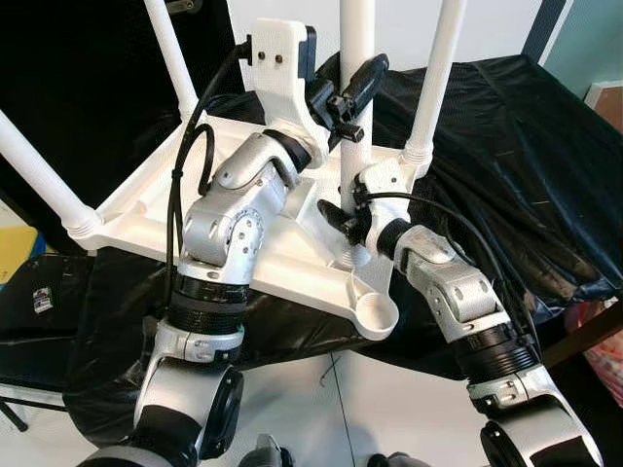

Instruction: Building children table

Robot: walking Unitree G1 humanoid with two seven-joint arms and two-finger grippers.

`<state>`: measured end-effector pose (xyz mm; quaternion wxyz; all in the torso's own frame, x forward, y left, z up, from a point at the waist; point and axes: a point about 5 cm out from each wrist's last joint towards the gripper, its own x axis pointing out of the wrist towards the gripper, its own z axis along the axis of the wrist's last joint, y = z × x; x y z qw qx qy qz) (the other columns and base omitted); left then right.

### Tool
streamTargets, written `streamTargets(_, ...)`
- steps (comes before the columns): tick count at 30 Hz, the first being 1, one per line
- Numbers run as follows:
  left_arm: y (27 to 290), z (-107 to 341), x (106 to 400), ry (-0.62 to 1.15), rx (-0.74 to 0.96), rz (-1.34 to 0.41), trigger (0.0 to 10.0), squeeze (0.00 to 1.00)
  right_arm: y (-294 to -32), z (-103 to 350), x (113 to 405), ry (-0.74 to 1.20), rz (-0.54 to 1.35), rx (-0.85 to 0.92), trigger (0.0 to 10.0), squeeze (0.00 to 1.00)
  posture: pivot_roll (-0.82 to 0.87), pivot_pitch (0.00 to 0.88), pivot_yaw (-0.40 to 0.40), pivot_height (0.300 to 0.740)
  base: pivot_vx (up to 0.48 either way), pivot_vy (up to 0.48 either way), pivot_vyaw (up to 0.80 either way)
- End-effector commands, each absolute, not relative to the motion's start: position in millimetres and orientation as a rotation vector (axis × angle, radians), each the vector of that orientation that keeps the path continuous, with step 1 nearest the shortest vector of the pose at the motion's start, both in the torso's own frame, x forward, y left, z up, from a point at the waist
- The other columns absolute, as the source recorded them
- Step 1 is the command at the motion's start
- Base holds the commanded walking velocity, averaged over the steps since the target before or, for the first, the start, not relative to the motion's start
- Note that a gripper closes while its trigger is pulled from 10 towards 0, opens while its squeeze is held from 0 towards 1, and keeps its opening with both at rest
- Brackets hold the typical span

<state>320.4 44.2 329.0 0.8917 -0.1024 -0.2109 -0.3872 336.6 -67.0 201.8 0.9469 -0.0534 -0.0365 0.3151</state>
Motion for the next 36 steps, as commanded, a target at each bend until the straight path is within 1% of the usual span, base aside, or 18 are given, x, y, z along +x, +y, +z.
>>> streamTargets(1,36.6,335.4,312.8,-0.466,-0.22,-0.852,10.0,0.0,-56.9,196.9,334.3,-0.049,0.677,-0.122,0.1,0.0,0.03,0.084,0.006,0.74,0.0,0.0,0.0)
streamTargets(2,36.4,336.4,312.1,-0.469,-0.222,-0.852,10.0,0.0,-57.4,194.8,333.9,-0.04,0.667,-0.12,2.8,0.0,0.03,0.089,0.011,0.74,0.0,0.0,0.0)
streamTargets(5,36.4,336.4,312.1,-0.469,-0.222,-0.852,10.0,0.0,-57.4,194.8,333.9,-0.04,0.667,-0.12,2.8,0.0,0.03,0.089,0.011,0.74,0.0,0.0,0.0)
streamTargets(6,35.3,337.1,311.4,-0.472,-0.225,-0.857,10.0,0.0,-58.8,193.0,334.6,-0.03,0.645,-0.117,10.0,0.0,0.02,0.092,0.015,0.74,0.0,0.0,0.0)
streamTargets(12,33.7,337.6,310.4,-0.474,-0.241,-0.872,10.0,0.0,-60.9,191.3,336.0,-0.019,0.612,-0.11,10.0,0.0,0.02,0.095,0.019,0.74,0.0,0.0,0.0)
streamTargets(13,33.4,337.8,309.5,-0.474,-0.266,-0.889,10.0,1.0,-61.4,190.9,336.4,-0.017,0.6,-0.107,10.0,0.0,0.01,0.094,0.025,0.74,0.0,0.0,0.0)
streamTargets(17,33.9,338.2,309.2,-0.481,-0.268,-0.89,10.0,1.0,-62.2,191.1,337.2,-0.018,0.582,-0.09,10.0,0.0,0.01,0.093,0.028,0.74,0.0,0.0,0.0)
streamTargets(18,34.8,338.6,309.0,-0.493,-0.263,-0.888,10.0,1.0,-64.0,191.5,338.6,-0.017,0.553,-0.067,10.0,0.0,0.01,0.092,0.028,0.74,0.0,0.0,0.0)
streamTargets(19,37.3,339.6,309.2,-0.511,-0.265,-0.869,10.0,0.0,-66.8,192.2,340.5,-0.015,0.523,-0.045,10.0,0.0,0.01,0.091,0.028,0.74,0.0,0.0,0.0)
streamTargets(20,37.3,339.6,309.2,-0.511,-0.265,-0.869,10.0,0.0,-66.8,192.2,340.5,-0.015,0.523,-0.045,10.0,0.0,0.01,0.091,0.028,0.74,0.0,0.0,0.0)
streamTargets(22,46.9,341.6,310.3,-0.548,-0.292,-0.812,10.0,0.0,-75.8,193.5,345.0,-0.022,0.455,-0.019,10.0,0.0,0.01,0.089,0.027,0.74,0.0,0.0,0.0)
streamTargets(25,46.9,341.6,310.3,-0.548,-0.292,-0.812,10.0,0.0,-75.8,193.5,345.0,-0.022,0.455,-0.019,10.0,0.0,0.01,0.089,0.027,0.74,0.0,0.0,0.0)
streamTargets(27,51.4,340.8,310.6,-0.558,-0.29,-0.788,10.0,0.0,-80.2,194.4,346.6,-0.031,0.426,-0.012,10.0,0.0,0.01,0.087,0.026,0.74,0.0,0.0,0.0)
streamTargets(30,67.6,315.9,315.1,-0.511,-0.212,-0.708,10.0,0.0,-102.3,199.4,351.8,-0.095,0.282,0.02,10.0,0.0,0.01,0.082,0.018,0.74,0.0,0.0,0.0)
streamTargets(31,67.6,315.9,315.1,-0.511,-0.212,-0.708,10.0,0.0,-102.3,199.4,351.8,-0.095,0.282,0.02,10.0,0.0,0.01,0.082,0.018,0.74,0.0,0.0,0.0)
streamTargets(32,71.3,307.5,315.5,-0.495,-0.186,-0.688,10.0,0.0,-108.5,200.6,351.4,-0.111,0.253,0.036,10.0,0.0,0.01,0.082,0.018,0.74,0.0,0.0,0.0)
streamTargets(35,71.3,307.5,315.5,-0.495,-0.186,-0.688,10.0,0.0,-108.5,200.6,351.4,-0.111,0.253,0.036,10.0,0.0,0.01,0.082,0.018,0.74,0.0,0.0,0.0)
streamTargets(36,74.4,295.7,315.7,-0.464,-0.153,-0.673,10.0,0.0,-112.8,201.1,350.0,-0.123,0.237,0.053,10.0,0.0,0.01,0.082,0.018,0.74,0.0,0.0,0.0)
